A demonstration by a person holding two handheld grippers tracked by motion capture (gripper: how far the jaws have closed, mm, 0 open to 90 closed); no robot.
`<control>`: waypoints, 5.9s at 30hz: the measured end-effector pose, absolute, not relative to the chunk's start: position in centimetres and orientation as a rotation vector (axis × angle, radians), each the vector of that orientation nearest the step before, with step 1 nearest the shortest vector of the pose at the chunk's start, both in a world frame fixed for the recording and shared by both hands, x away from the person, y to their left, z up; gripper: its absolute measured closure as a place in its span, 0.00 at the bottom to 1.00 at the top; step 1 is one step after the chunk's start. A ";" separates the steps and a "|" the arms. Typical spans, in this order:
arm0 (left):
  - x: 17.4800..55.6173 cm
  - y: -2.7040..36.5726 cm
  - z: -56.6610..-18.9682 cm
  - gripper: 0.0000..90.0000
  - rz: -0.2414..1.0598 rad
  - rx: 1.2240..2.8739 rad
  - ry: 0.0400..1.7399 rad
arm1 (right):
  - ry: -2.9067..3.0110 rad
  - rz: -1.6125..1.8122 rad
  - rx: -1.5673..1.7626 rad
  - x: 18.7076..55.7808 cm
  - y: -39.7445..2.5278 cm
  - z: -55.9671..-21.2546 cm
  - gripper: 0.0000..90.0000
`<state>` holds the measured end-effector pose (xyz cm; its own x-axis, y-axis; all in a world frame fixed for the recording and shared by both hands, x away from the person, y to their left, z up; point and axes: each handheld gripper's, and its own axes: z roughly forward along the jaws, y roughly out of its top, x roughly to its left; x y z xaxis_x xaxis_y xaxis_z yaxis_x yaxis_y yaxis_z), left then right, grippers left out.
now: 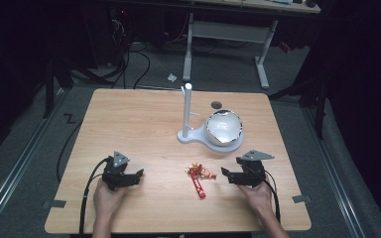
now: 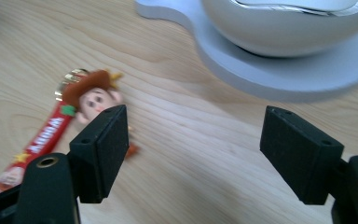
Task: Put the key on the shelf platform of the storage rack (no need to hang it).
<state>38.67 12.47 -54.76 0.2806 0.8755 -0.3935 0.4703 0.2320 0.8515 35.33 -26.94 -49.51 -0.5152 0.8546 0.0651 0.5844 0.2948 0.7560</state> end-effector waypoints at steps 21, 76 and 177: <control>38.7 12.4 -54.8 0.24 0.447 1.403 1.353 | 2.426 1.090 1.149 35.7 -19.7 -50.6 0.18; 38.7 12.5 -54.8 0.24 0.447 1.399 1.360 | 2.442 1.041 1.011 35.7 -21.2 -50.5 0.74; 38.8 12.5 -54.8 0.24 0.451 1.394 1.364 | 2.023 1.324 1.060 37.5 -34.5 -31.9 0.88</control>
<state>38.75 12.47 -54.76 0.2695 0.8775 -0.3967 0.4683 0.2405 0.8502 37.45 -34.47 -31.91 -0.5745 0.8185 0.0097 0.3363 0.2252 0.9144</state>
